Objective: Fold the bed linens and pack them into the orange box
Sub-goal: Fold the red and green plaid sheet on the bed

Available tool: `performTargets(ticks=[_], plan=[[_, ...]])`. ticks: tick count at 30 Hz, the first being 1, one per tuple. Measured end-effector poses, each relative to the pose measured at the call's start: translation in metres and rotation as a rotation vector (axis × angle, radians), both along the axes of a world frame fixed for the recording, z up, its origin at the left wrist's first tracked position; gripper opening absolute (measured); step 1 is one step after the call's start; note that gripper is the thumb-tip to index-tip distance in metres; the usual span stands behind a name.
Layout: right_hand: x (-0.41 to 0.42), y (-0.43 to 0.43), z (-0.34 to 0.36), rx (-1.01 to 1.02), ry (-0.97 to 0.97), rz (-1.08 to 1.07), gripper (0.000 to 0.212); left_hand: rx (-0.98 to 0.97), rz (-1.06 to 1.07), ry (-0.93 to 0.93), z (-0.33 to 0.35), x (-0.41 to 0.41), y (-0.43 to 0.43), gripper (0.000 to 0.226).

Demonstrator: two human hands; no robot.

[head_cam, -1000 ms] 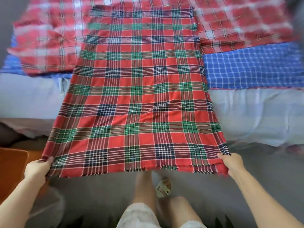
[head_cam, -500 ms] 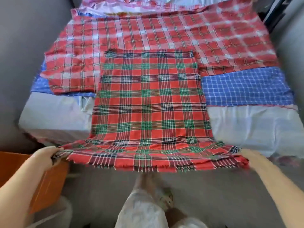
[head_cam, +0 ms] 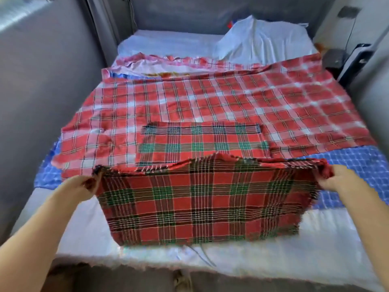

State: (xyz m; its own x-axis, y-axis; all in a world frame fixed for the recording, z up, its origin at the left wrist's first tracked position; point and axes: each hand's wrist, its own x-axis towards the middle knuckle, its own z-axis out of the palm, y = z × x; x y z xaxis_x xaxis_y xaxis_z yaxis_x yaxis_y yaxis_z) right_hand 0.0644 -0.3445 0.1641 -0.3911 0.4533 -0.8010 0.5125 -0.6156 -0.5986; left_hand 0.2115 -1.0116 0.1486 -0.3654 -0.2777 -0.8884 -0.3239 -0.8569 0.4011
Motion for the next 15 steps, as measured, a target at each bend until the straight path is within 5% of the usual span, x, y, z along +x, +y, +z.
performTargets(ticks=[3, 6, 15], plan=[[-0.028, -0.029, 0.001, -0.04, 0.084, -0.053, 0.036, 0.159, 0.171, 0.021, 0.01, -0.036, 0.007, 0.008], [-0.063, -0.052, 0.008, -0.037, 0.103, -0.077, 0.034, 0.283, 0.413, 0.021, -0.001, -0.085, -0.006, 0.019], [-0.195, -0.083, -0.037, -0.075, 0.091, -0.004, 0.04, 0.258, 0.607, 0.046, -0.055, -0.219, -0.016, 0.028]])
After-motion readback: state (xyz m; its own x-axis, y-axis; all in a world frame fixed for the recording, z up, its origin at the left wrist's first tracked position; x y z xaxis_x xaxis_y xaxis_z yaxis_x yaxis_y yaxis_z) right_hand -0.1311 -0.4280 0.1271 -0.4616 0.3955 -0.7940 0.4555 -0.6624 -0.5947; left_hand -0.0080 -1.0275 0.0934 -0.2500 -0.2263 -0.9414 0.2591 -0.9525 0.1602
